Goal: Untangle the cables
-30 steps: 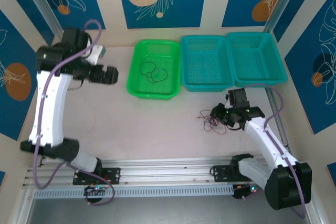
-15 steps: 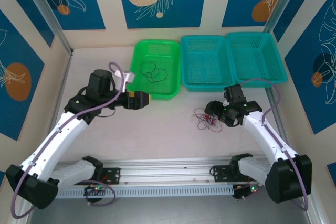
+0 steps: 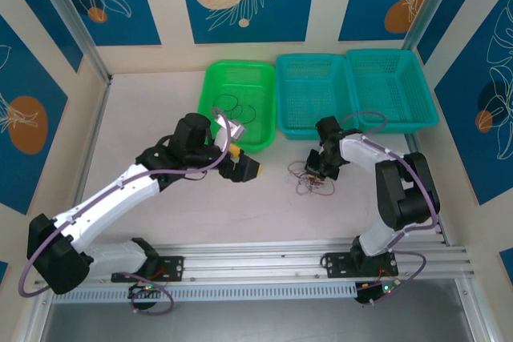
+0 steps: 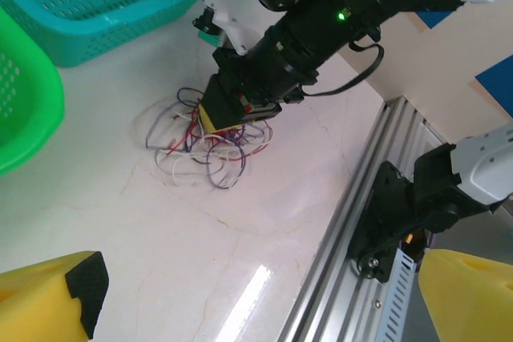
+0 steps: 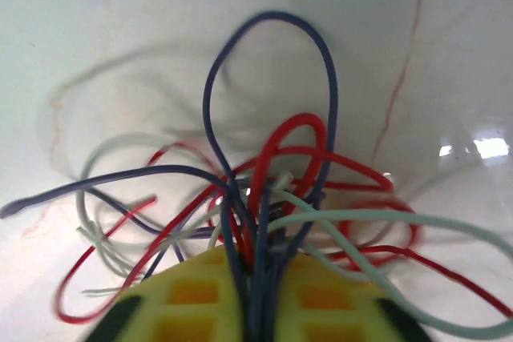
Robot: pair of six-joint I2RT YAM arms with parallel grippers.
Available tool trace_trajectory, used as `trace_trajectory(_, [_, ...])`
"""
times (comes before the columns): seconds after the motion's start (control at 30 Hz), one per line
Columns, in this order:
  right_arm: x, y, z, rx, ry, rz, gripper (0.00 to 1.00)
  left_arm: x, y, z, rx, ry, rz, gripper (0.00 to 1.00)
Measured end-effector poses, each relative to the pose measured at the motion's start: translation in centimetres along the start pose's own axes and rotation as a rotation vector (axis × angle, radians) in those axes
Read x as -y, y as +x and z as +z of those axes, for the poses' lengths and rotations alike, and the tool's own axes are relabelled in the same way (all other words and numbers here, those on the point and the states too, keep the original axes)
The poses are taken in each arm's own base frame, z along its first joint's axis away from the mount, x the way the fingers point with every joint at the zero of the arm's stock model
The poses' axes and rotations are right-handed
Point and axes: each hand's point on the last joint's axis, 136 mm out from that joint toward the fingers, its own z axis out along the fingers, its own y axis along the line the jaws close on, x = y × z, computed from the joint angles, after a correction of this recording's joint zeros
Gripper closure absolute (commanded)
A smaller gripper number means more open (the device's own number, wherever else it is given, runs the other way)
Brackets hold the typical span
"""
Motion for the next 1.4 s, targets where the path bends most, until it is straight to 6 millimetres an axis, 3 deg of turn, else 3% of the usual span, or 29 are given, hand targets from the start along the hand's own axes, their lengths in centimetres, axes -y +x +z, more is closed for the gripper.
trace_trajectory(0.2, [-2.1,1.2,-2.2,0.035,-0.105,-0.209,1.00,-0.4,-0.8,0.4,-0.035,-0.028,0.062,0.05])
trace_trajectory(0.47, [-8.1,5.3,-8.1,0.102,-0.414,-0.568,1.00,-0.6,-1.7,1.5,-0.122,-0.032,0.196,0.10])
trace_trajectory(0.67, [-11.3,8.5,-10.9,0.081,-0.573,-0.735,1.00,-1.1,0.0,2.8,-0.186,-0.016,0.247,0.20])
trace_trajectory(0.9, [-13.1,9.4,-13.4,0.076,-0.684,-0.785,1.00,-2.4,3.2,3.2,-0.269,-0.020,0.296,0.31])
trace_trajectory(1.27, [-14.1,10.8,-14.0,0.042,-0.732,-0.824,1.00,-3.6,2.4,3.8,-0.200,-0.087,0.308,1.00])
trace_trajectory(1.4, [-13.9,10.3,-13.2,0.048,-0.689,-0.811,0.94,-3.3,1.8,3.1,-0.173,-0.100,0.332,1.00])
